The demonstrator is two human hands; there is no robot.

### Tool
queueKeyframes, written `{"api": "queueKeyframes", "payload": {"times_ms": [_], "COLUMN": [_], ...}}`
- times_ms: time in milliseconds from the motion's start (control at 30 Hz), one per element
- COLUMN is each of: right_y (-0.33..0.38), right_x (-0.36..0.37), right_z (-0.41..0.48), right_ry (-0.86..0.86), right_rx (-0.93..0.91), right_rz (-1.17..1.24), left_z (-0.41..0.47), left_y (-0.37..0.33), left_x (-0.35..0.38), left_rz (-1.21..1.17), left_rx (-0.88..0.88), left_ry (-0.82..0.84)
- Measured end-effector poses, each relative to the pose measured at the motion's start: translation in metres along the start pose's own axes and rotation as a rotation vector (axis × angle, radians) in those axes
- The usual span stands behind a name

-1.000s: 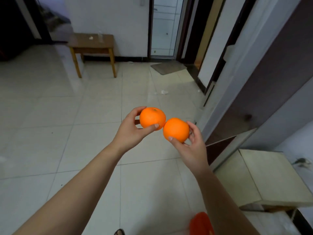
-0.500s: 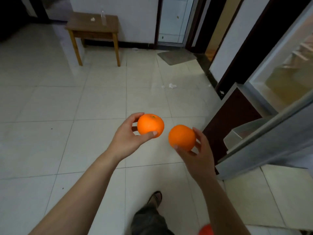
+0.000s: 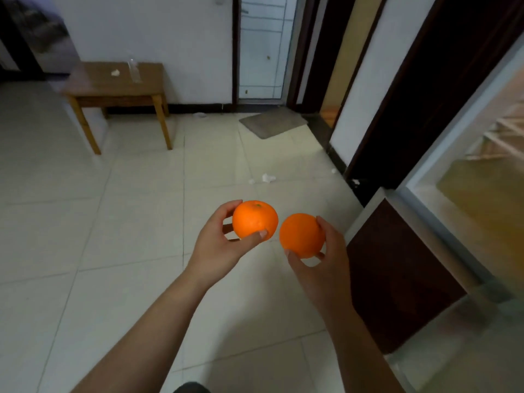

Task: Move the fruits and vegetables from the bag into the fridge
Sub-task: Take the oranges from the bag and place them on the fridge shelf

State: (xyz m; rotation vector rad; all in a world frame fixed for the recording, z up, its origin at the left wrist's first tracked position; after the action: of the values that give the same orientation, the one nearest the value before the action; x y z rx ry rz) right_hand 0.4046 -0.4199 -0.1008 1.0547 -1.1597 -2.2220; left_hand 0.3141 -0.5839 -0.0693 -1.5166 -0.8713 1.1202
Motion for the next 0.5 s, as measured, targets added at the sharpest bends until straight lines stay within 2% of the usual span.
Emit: {"api": "queueKeyframes", "payload": {"times_ms": [200, 500], "right_y": [-0.041, -0.097], "right_x": [-0.002, -0.051], "right_z": [0.072, 0.195], "right_ry": [-0.152, -0.408], "right_rx": [0.082, 0.243], "right_rz": [-0.035, -0.239], "left_z": [0.108, 0.282], "left_y": [-0.016, -0.053], "left_x": [0.064, 0.180], "left_rz": [-0.023, 0.121], "left_rx": [0.049, 0.202], "left_ry": [0.160, 0.608]}}
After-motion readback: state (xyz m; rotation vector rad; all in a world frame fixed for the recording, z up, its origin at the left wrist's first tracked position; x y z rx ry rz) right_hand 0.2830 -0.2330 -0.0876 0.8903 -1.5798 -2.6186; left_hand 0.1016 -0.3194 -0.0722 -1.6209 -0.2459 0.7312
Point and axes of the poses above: each hand's wrist, its own z-axis towards the middle knuckle, its own x-axis out of the palm, y = z × x, the point moved 2 cm from there along z, towards the middle knuckle, and after that the axes turned 5 degrees about -x, right-handed, at the moved point
